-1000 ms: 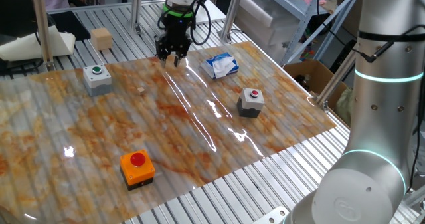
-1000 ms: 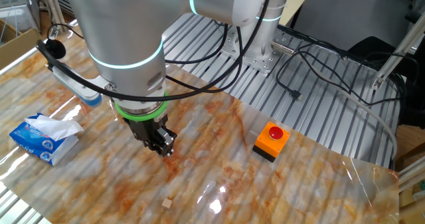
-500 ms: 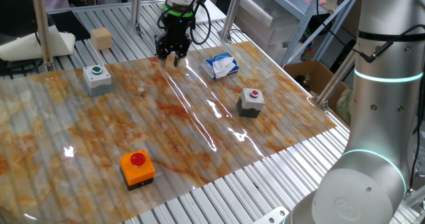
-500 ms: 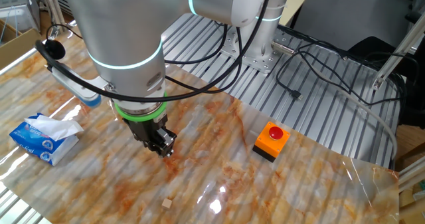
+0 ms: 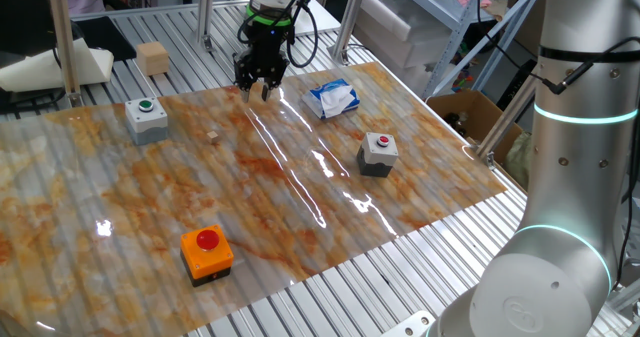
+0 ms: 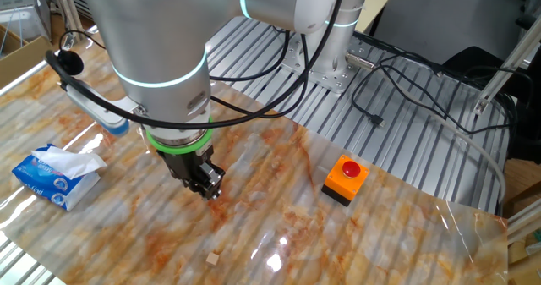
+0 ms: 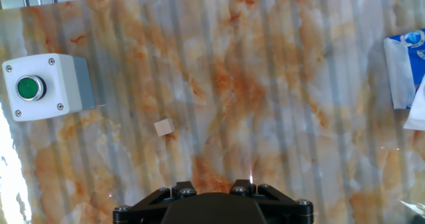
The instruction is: Use the gripper to push the small block from left to right
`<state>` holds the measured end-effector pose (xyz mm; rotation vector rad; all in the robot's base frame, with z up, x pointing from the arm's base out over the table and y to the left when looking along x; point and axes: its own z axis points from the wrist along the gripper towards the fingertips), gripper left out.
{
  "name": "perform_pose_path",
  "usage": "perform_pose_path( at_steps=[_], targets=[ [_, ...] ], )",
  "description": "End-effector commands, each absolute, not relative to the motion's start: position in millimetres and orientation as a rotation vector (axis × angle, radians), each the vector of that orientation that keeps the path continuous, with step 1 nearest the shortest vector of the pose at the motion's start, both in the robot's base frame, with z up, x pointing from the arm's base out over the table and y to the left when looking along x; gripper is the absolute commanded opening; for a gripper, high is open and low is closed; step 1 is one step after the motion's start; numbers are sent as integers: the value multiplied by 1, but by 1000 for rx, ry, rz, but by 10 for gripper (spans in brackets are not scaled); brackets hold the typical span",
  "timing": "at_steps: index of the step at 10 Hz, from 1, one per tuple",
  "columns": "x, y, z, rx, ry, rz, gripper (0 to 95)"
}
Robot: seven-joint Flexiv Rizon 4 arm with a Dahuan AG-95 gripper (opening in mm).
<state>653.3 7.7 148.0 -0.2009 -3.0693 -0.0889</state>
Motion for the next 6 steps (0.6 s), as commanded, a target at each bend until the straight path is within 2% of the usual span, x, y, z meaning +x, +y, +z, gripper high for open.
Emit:
perform_pose_path(
  at_steps=[1,6],
  targets=[
    [653,8,148,-201,-3068,-94,380],
    [653,8,148,-199,-3068,-111,380]
  ],
)
